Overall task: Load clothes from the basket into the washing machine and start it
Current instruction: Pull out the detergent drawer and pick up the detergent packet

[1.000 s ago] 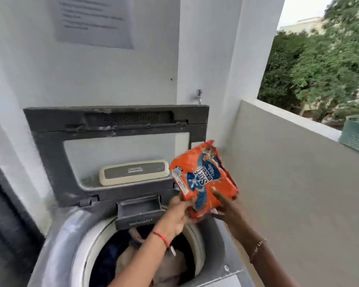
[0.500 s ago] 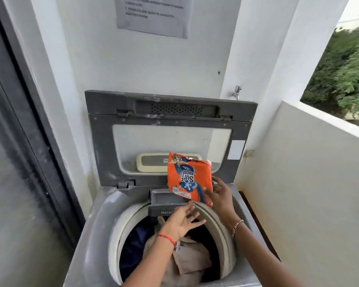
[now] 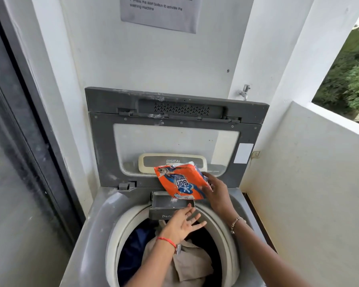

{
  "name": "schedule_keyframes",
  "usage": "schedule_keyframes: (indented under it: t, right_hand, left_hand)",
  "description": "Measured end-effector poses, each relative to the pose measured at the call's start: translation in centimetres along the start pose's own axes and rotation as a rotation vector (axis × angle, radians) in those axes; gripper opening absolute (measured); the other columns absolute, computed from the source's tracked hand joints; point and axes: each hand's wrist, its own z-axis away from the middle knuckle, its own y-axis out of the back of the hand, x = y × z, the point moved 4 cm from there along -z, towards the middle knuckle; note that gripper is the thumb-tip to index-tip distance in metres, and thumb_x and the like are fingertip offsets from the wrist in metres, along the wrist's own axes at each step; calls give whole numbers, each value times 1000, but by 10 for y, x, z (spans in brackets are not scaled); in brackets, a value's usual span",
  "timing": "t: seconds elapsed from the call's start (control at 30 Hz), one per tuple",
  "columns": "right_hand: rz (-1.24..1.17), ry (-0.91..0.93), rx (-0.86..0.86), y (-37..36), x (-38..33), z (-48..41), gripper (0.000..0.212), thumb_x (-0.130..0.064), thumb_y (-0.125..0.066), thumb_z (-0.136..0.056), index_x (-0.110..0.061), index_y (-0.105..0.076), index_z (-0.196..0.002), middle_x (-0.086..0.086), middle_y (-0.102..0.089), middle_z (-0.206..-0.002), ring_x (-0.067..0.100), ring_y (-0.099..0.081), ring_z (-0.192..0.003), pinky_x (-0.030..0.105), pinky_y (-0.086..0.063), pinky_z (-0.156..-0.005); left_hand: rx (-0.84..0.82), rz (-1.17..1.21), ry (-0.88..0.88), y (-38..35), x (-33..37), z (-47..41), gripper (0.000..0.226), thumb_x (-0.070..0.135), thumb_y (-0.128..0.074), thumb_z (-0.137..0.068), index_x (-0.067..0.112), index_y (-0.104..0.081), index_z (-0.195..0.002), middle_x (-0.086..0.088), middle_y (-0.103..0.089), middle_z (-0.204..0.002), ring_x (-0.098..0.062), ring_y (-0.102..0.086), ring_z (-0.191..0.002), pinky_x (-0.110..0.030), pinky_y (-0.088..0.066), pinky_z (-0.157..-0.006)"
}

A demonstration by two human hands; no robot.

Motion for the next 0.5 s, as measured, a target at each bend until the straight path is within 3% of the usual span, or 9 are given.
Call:
schedule_keyframes:
  t: [0.1,0.37,0.43,0.5]
  right_hand:
    - [-3,6,-16,-2,0,-4,34,-3,-49,-91,-11,-50,-124,2,-60,-104,0,-61,-80,11,-50,-58]
    - [-9,38,-21,1,-2,-8,30,-5,-47,-92,-13,-53,-120,1,-61,-100,12,-64,-85,19,-56,-69]
    - [-14,27,-9,3,2,-9,31,-4,-47,-92,-15,-53,-119,2,-61,-102,16,-64,-89,22,-57,-69]
    - [-36,-1,14,6,6,-8,32,-3,-47,-92,-15,-52,-121,4,-59,-105,14,-63,-87,20,-56,-65]
  left_hand:
    - [4,-3,2,2,-1,-3,11,5,-45,-96,3,-51,-87,-16,-48,-104,-33,-43,-111,-61,-37,-94]
    - [4,2,-4,0,0,-7,11,4,-45,-96,2,-52,-89,-17,-47,-106,-34,-43,-113,-60,-37,-94]
    - [6,4,-3,-1,-1,-8,11,5,-45,-97,1,-52,-89,-16,-47,-105,-34,-45,-109,-60,-40,-91]
    - [4,-4,-5,-3,-1,-12,12,7,-45,-97,2,-52,-88,-15,-48,-103,-32,-49,-101,-59,-49,-77]
